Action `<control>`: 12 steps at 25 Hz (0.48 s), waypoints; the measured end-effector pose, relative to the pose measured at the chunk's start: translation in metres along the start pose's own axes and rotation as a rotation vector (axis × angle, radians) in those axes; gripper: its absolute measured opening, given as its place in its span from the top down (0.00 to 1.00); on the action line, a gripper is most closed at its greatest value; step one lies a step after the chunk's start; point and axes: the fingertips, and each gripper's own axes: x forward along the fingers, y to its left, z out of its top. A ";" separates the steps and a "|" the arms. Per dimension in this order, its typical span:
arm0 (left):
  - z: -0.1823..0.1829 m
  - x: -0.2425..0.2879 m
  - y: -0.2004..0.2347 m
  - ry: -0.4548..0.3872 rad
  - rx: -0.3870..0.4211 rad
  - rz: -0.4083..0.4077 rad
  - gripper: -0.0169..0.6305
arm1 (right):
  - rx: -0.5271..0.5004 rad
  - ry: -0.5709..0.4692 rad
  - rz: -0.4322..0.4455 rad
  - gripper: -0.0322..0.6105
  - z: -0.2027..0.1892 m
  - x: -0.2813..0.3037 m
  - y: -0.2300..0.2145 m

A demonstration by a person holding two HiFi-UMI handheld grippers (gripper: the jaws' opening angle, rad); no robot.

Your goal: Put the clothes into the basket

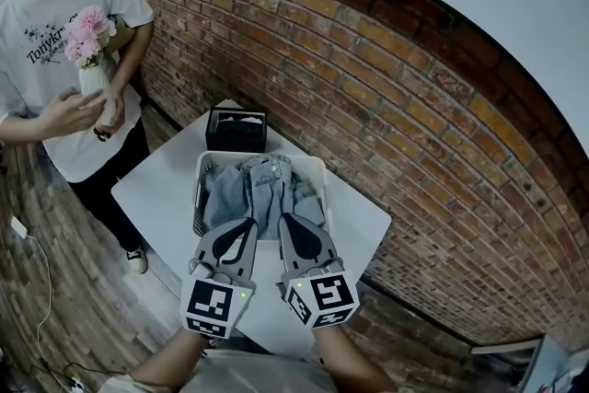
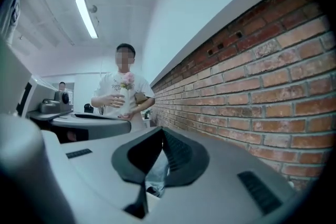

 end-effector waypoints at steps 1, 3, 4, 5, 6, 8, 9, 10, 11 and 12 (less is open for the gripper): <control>0.003 -0.006 -0.004 0.000 0.009 -0.004 0.96 | -0.004 -0.007 -0.001 0.94 0.004 -0.006 0.003; 0.008 -0.016 -0.010 -0.002 0.019 -0.008 0.96 | -0.012 -0.020 -0.004 0.94 0.011 -0.017 0.009; 0.011 -0.020 -0.013 -0.004 0.021 -0.009 0.96 | -0.017 -0.026 -0.006 0.94 0.014 -0.023 0.012; 0.012 -0.025 -0.016 -0.006 0.022 -0.010 0.96 | -0.022 -0.032 -0.007 0.94 0.017 -0.028 0.015; 0.013 -0.029 -0.019 -0.007 0.020 -0.012 0.96 | -0.025 -0.038 -0.006 0.94 0.020 -0.033 0.018; 0.016 -0.037 -0.024 -0.010 0.016 -0.016 0.96 | -0.027 -0.048 -0.004 0.94 0.023 -0.043 0.024; 0.017 -0.040 -0.027 -0.012 0.017 -0.018 0.96 | -0.029 -0.051 -0.004 0.94 0.024 -0.048 0.027; 0.019 -0.043 -0.029 -0.013 0.018 -0.020 0.96 | -0.032 -0.053 -0.006 0.94 0.025 -0.052 0.030; 0.020 -0.046 -0.031 -0.013 0.018 -0.021 0.96 | -0.035 -0.053 -0.007 0.94 0.025 -0.056 0.032; 0.020 -0.048 -0.033 -0.012 0.017 -0.023 0.96 | -0.037 -0.053 -0.008 0.94 0.025 -0.059 0.034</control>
